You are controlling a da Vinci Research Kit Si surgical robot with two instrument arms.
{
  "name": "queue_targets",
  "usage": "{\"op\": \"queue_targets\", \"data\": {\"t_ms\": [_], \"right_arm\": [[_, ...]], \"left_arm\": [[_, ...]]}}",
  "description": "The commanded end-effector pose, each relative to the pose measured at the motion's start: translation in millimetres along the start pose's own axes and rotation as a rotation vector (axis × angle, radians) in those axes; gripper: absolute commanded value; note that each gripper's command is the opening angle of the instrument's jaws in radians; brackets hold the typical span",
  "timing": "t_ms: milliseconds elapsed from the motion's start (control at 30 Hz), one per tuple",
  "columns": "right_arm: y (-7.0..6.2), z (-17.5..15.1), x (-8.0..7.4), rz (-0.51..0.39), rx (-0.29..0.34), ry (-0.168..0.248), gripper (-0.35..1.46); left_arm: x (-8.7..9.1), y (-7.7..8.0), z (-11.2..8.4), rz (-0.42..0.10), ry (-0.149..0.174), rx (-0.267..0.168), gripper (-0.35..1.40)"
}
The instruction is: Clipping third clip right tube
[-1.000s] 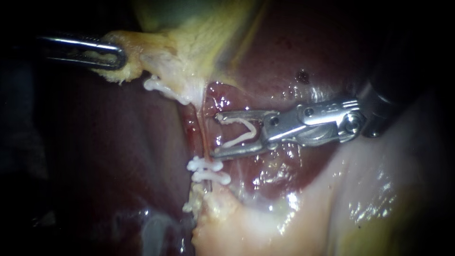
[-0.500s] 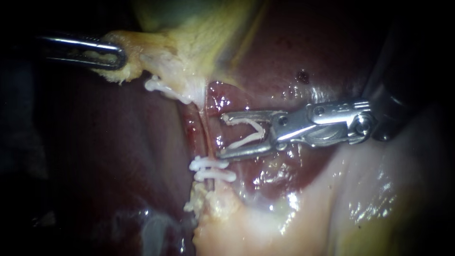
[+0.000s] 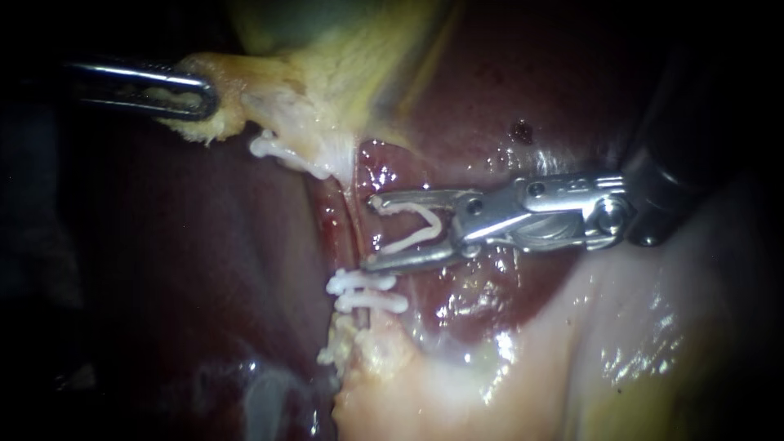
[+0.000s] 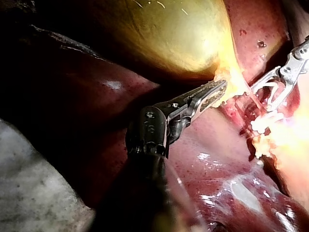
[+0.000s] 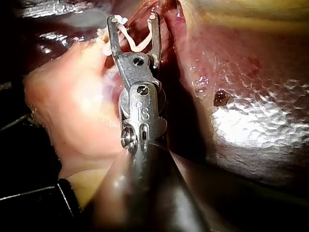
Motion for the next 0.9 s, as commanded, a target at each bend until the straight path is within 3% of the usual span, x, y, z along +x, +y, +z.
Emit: {"op": "queue_targets", "data": {"t_ms": [33,467,633,900], "right_arm": [[0.1,0.2,0.0,-0.001,0.001,-0.001,0.49],[0.9,2.3,0.5,0.053,0.027,0.037,0.50],[1.4,3.5,0.9,0.086,0.062,0.111,0.50],[2.0,4.9,1.4,0.106,0.072,0.147,0.50]], "left_arm": [[0.0,0.0,0.0,0.000,0.000,0.000,-0.35],[0.0,0.0,0.0,0.000,0.000,0.000,-0.35],[0.0,0.0,0.0,0.000,0.000,0.000,-0.35],[0.0,0.0,0.1,0.000,0.000,0.001,-0.35]]}}
